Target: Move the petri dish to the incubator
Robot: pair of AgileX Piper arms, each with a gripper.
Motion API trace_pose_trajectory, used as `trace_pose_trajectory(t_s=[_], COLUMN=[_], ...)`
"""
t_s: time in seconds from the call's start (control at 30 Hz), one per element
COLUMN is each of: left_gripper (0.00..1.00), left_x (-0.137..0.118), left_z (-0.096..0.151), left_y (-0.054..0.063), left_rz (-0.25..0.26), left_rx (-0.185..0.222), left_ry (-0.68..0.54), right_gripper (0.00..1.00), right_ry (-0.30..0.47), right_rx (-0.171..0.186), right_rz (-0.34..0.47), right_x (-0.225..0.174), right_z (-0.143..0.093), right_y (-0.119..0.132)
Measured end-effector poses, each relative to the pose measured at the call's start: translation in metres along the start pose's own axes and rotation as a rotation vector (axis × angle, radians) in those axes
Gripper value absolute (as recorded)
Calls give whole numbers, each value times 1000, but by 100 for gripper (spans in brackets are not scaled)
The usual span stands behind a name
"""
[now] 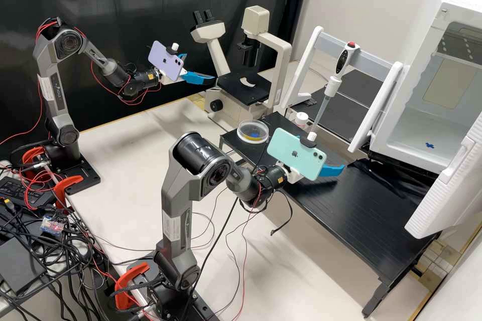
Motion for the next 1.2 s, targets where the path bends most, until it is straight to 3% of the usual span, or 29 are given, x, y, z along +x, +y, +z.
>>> trace_pose_trajectory(t_s=[0.37, 0.5, 0.67, 0.9, 1.1, 1.2], left_gripper=[100, 100, 100, 100, 100, 100], left_x=[0, 0, 0, 0, 0, 0], left_z=[0, 0, 0, 0, 0, 0], left_y=[0, 0, 0, 0, 0, 0], left_rz=[0, 0, 0, 0, 0, 0], left_rx=[0, 0, 0, 0, 0, 0], left_ry=[0, 0, 0, 0, 0, 0], right_gripper=[100, 100, 100, 100, 100, 100], right_ry=[-9, 6, 97, 284, 398, 410], right_rx=[1, 32, 44, 50, -5, -30], right_rz=[-8, -21, -1, 2, -68, -114], right_x=[-4, -19, -40, -77, -92, -92], right_z=[3, 1, -9, -43, -69, -74], right_y=[-3, -3, 0, -6, -29, -44])
